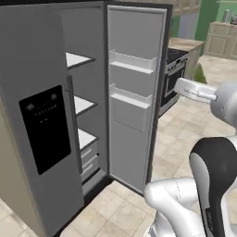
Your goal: There is a bowl on the dining counter. Grab a lemon wedge from the fridge and place it in the bowl. Then get the liquor bottle and glass cup from the cabinet and place them next to the bowl.
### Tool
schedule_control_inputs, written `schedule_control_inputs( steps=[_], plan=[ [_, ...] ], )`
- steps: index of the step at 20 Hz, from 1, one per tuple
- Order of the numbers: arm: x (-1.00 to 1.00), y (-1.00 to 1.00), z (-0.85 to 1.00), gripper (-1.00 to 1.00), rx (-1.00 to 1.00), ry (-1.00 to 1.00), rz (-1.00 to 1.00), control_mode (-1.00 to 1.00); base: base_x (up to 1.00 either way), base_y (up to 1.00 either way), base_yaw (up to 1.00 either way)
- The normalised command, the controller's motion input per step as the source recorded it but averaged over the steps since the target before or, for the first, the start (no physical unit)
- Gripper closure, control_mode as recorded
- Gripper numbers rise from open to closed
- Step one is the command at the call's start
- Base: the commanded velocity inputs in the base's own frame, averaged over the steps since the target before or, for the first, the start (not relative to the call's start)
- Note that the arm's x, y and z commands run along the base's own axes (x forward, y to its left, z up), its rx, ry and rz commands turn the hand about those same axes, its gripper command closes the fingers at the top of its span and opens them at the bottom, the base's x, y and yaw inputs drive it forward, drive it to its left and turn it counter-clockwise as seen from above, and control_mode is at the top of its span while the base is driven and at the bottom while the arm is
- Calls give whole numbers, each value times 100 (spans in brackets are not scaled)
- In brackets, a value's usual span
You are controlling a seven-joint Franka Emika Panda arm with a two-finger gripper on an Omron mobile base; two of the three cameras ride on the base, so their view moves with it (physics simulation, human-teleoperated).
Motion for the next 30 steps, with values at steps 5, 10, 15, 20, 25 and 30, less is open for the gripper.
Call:
schedule_control_inputs(
  steps=[5, 10, 15, 20, 25, 30],
  plan=[
    [0, 0, 0, 100, 0, 0, 0, 100, -57, -4, -54],
    [0, 0, 0, 100, 0, 0, 0, 100, -59, -43, -40],
    [0, 0, 0, 100, 0, 0, 0, 100, -63, -68, -28],
    [0, 0, 0, 100, 0, 0, 0, 100, -60, -73, -23],
    [0, 0, 0, 100, 0, 0, 0, 100, -50, -90, -15],
    [0, 0, 0, 100, 0, 0, 0, 100, -46, -100, -9]
  ],
)
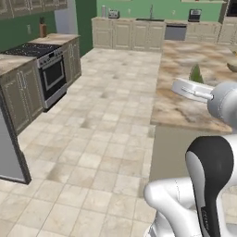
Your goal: There is a bowl on the dining counter. Grab a lemon wedge from the fridge and place it in the bowl. Then get the liquor bottle and glass cup from the cabinet and place them next to the bowl.
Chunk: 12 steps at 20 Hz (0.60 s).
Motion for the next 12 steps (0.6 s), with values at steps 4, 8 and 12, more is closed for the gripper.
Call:
schedule_control_inputs(
  steps=[4, 8, 12],
  plan=[
    [0, 0, 0, 100, 0, 0, 0, 100, -44, -100, -6],
    [0, 0, 0, 100, 0, 0, 0, 100, -36, -100, -3],
    [0, 0, 0, 100, 0, 0, 0, 100, -26, -100, 0]
  ],
)
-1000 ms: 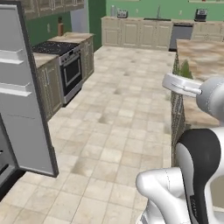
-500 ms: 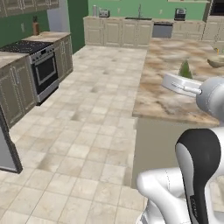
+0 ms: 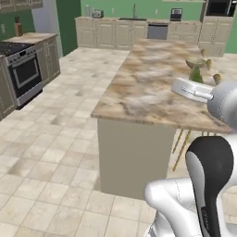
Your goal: There is a bowl on the dining counter. Grab a lemon wedge from the fridge and place it in the bowl. Then get the liquor bottle and glass cup from the cabinet and place them next to the bowl.
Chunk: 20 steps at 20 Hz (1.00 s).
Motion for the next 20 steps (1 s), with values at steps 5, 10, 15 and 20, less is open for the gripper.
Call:
schedule_control_inputs(
  steps=[5, 10, 15, 20],
  plan=[
    [0, 0, 0, 100, 0, 0, 0, 100, -14, -100, 0],
    [0, 0, 0, 100, 0, 0, 0, 100, -2, -100, 0],
    [0, 0, 0, 100, 0, 0, 0, 100, 0, -100, 0],
    [0, 0, 0, 100, 0, 0, 0, 100, 0, -100, 0]
  ],
)
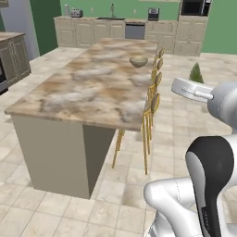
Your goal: There is a bowl on the dining counter. Grab a lemon wedge from the fridge and place it in the bowl. Then get the liquor bottle and glass cup from the cabinet and place them next to the bowl.
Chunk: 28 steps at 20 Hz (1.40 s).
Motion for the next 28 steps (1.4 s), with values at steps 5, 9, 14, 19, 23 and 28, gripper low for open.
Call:
schedule_control_inputs(
  steps=[5, 9, 14, 19, 23, 28],
  plan=[
    [0, 0, 0, 100, 0, 0, 0, 100, 1, -100, 6],
    [0, 0, 0, 100, 0, 0, 0, 100, 21, -100, 14],
    [0, 0, 0, 100, 0, 0, 0, 100, 35, -100, 20],
    [0, 0, 0, 100, 0, 0, 0, 100, 48, -91, 26],
    [0, 0, 0, 100, 0, 0, 0, 100, 49, -86, 29],
    [0, 0, 0, 100, 0, 0, 0, 100, 49, -86, 29]
  ],
)
